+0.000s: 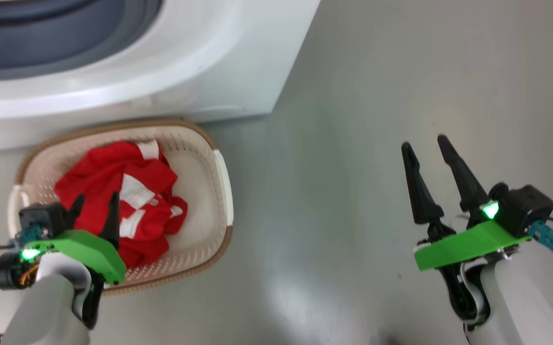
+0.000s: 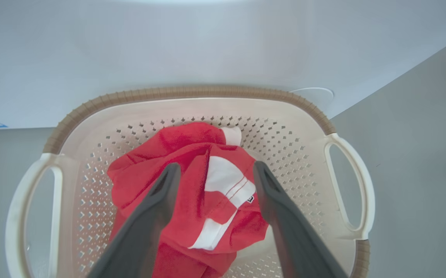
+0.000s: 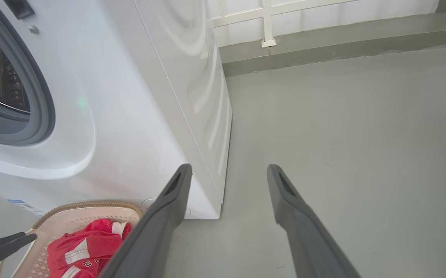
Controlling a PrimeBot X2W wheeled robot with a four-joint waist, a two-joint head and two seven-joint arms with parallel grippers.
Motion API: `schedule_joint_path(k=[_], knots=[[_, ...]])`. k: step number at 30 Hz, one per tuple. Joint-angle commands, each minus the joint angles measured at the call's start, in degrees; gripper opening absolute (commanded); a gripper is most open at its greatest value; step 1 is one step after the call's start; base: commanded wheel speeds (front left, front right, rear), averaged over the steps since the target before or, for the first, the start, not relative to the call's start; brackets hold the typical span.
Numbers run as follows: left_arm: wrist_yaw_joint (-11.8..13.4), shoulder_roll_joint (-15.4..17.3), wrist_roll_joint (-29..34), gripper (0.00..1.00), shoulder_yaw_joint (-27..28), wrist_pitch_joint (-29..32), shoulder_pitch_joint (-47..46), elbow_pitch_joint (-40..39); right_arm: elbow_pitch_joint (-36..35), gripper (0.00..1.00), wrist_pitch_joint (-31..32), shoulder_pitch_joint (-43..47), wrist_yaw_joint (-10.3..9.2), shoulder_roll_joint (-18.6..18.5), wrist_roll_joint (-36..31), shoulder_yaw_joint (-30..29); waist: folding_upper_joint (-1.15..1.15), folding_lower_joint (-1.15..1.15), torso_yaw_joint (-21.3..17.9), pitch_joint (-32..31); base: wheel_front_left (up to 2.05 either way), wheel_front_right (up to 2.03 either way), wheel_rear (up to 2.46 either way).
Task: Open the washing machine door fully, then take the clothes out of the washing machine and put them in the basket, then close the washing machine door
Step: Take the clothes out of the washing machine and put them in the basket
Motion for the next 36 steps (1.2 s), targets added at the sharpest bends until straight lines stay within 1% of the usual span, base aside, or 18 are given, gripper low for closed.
schedule_joint_path(k=[1, 9, 18, 22, 23, 28, 36], knots=[[-0.3, 1.9, 0.0, 1.0, 1.8, -0.3, 2.3, -1.7, -0.8, 1.0, -0.4, 2.1, 0.28, -0.1, -0.6, 0.7, 0.0, 0.0, 1.0, -3.8, 0.0, 0.0, 0.0], [-0.3, 1.1, 2.8, 1.0, 5.6, -0.3, 9.3, -11.0, 0.8, 1.0, -0.4, 5.5, 0.28, -0.1, -2.4, 0.0, 0.0, 0.0, 2.0, -12.3, 0.0, 0.0, 0.0], [-0.3, -1.4, 6.9, 1.0, 9.7, -0.3, 18.6, -21.1, 1.9, 1.0, -0.4, 10.4, 0.28, -0.1, -4.0, -0.7, 0.0, 0.0, 2.9, -21.1, 0.0, 0.0, 0.0], [-0.3, -2.2, 8.4, 1.0, 10.8, -0.3, 22.0, -25.3, 2.0, 1.0, -0.4, 12.2, 0.28, -0.6, -4.0, -0.8, 0.0, 0.0, 3.3, -23.8, 0.0, 0.0, 0.0], [-0.3, -2.2, 8.4, 1.0, 10.8, -0.3, 22.0, -25.3, 2.0, 1.0, -0.4, 12.2, 0.28, -0.6, -4.0, -0.8, 0.0, 0.0, 3.3, -23.8, 0.0, 0.0, 0.0], [-0.3, -3.5, 10.6, 1.0, 12.5, -0.3, 27.3, -31.2, 2.0, 1.0, -0.4, 14.9, 0.28, -1.5, -3.5, -0.8, 0.0, 0.0, 3.9, -27.5, 0.0, 0.0, 0.0], [-0.3, -4.9, 11.8, 1.0, 15.0, -0.3, 32.4, -38.4, 1.4, 1.0, -0.4, 17.7, 0.28, -2.5, -2.9, -1.3, 0.0, 0.0, 4.9, -30.0, 0.0, 0.0, 0.0]])
